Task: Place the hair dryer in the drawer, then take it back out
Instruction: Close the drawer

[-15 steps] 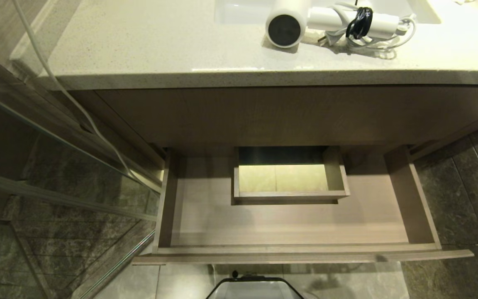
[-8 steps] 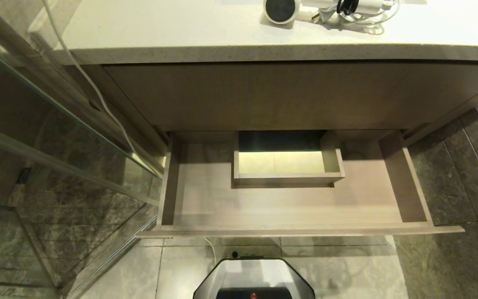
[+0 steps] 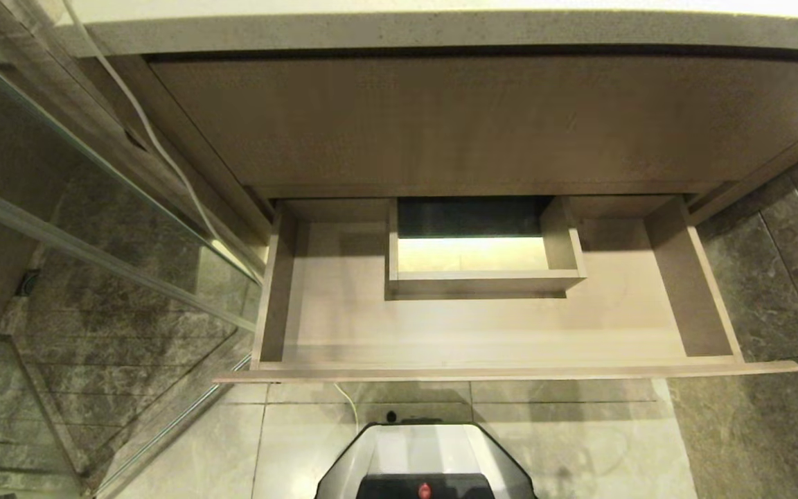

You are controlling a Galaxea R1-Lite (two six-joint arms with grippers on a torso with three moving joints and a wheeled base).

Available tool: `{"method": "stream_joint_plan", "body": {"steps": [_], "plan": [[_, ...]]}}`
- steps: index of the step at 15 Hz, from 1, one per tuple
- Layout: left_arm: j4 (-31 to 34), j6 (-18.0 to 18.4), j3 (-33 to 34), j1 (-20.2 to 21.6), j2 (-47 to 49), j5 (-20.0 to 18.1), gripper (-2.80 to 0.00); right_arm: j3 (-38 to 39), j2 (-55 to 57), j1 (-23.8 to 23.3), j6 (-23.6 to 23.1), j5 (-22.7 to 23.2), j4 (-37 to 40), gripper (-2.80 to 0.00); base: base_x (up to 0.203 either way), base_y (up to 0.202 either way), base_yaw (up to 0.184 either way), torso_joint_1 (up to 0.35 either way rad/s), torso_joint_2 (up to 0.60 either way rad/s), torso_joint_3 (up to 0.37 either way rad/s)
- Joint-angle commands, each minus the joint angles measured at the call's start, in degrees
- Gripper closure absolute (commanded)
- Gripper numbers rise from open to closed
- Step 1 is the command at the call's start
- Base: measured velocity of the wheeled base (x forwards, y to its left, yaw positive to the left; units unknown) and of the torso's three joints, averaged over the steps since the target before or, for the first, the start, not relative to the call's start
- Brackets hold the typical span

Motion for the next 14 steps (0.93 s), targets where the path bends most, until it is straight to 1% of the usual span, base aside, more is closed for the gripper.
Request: {"method": "stream_joint_plan", "body": {"steps": [1,5,8,10,14], "plan": [[-0.09,-0.02,0.07,0.02,0.00,0.00,0.00,0.08,0.13,0.02,-0.16,-0.07,0.09,0.00,0.000,0.000,0.000,-0.328,0.53,0.196],[-0.09,-0.02,0.08,0.02,0.00,0.00,0.00,0.52,0.13,0.11,-0.16,0.02,0.00,0.00,0.000,0.000,0.000,-0.343,0.52,0.190],[-0.09,-0.02,0.09,0.02,0.00,0.00,0.00,0.75,0.13,0.11,-0.16,0.01,-0.45,0.00,0.000,0.000,0.000,-0.328,0.41,0.117],[-0.09,-0.02,0.09,-0.04,0.00,0.00,0.00,1.36,0.04,0.11,-0.16,0.02,-1.46,0.00,0.000,0.000,0.000,-0.159,0.39,0.215],[-0.09,-0.02,0.09,0.02,0.00,0.00,0.00,1.93,0.04,0.11,-0.08,-0.07,-1.76,0.00,0.000,0.000,0.000,-0.046,0.38,0.332]]}}
